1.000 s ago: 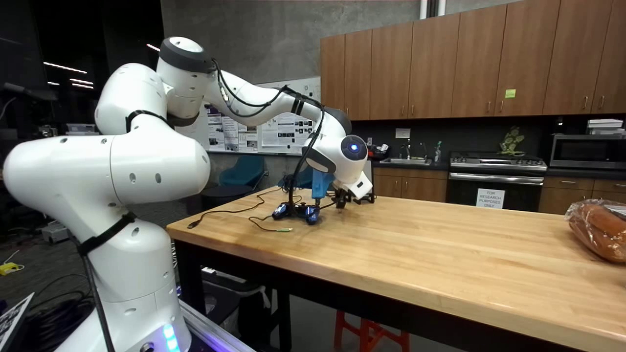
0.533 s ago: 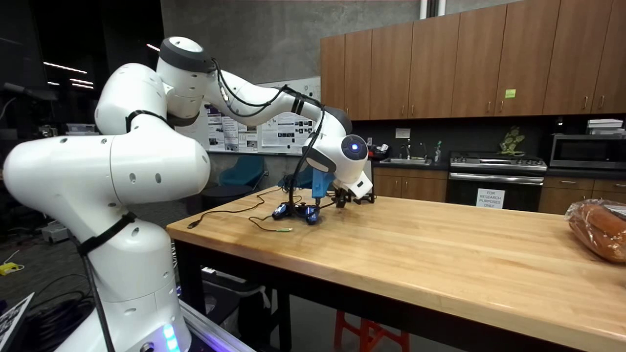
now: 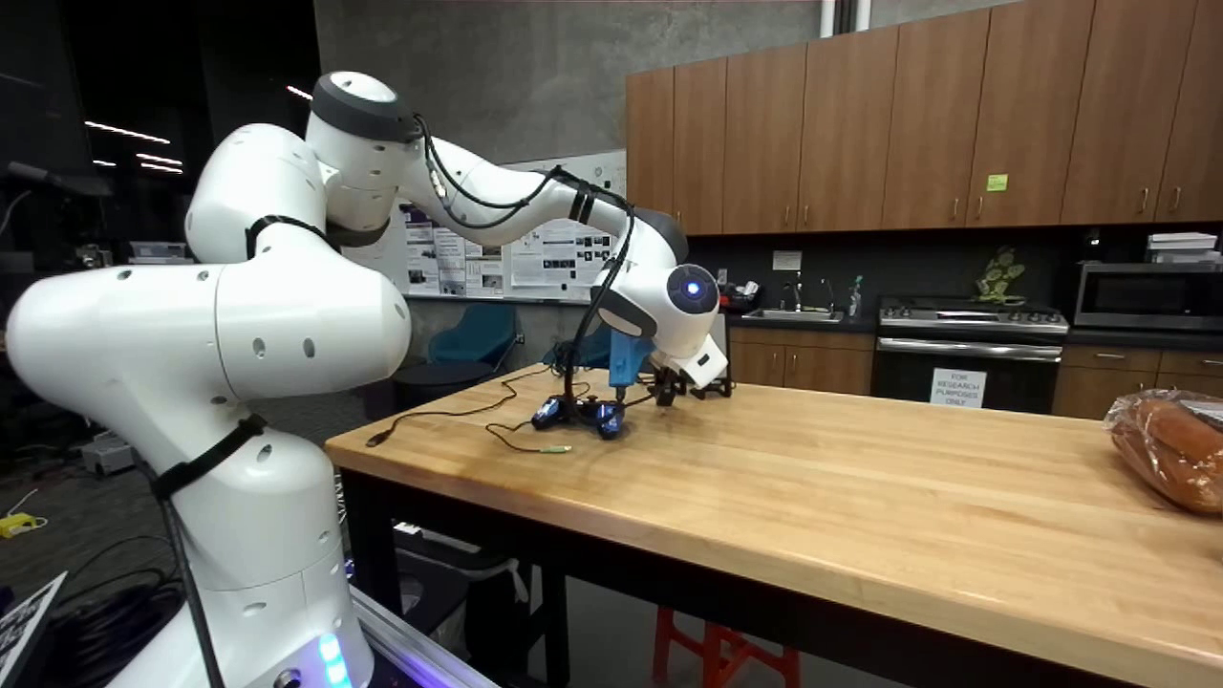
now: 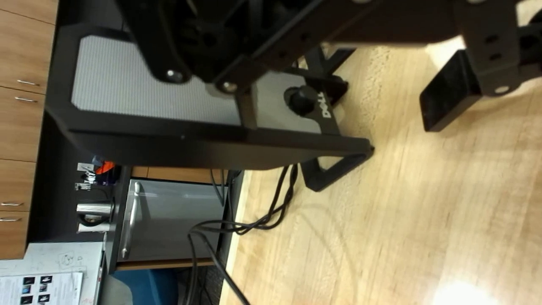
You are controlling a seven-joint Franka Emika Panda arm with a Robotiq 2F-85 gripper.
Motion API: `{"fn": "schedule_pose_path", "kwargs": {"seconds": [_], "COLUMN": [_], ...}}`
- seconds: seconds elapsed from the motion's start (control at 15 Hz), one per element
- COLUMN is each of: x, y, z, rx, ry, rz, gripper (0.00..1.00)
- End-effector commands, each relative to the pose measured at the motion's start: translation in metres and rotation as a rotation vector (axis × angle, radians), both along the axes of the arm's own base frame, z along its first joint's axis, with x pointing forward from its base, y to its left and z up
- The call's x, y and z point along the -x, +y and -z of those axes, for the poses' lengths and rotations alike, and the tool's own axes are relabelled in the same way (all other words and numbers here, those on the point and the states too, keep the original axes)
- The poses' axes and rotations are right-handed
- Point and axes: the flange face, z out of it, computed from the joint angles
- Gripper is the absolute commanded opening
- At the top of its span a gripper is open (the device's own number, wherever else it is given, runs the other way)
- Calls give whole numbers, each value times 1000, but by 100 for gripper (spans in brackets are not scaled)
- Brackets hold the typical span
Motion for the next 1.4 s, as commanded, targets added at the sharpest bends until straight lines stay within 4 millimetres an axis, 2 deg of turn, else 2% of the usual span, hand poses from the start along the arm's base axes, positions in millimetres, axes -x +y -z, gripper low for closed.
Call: {"fn": "schedule_pose_path", "kwargs": {"seconds": [0.0, 0.87, 1.27, 1.33], "x": [2, 1, 1, 1], "y": [-3, -2, -1, -1], "z": [-5, -7, -7, -7], "rx": [-29, -67, -84, -88], "ry": [-10, -3, 5, 6], "rz": [18, 44, 39, 38], "gripper": [100, 100, 70, 69]}}
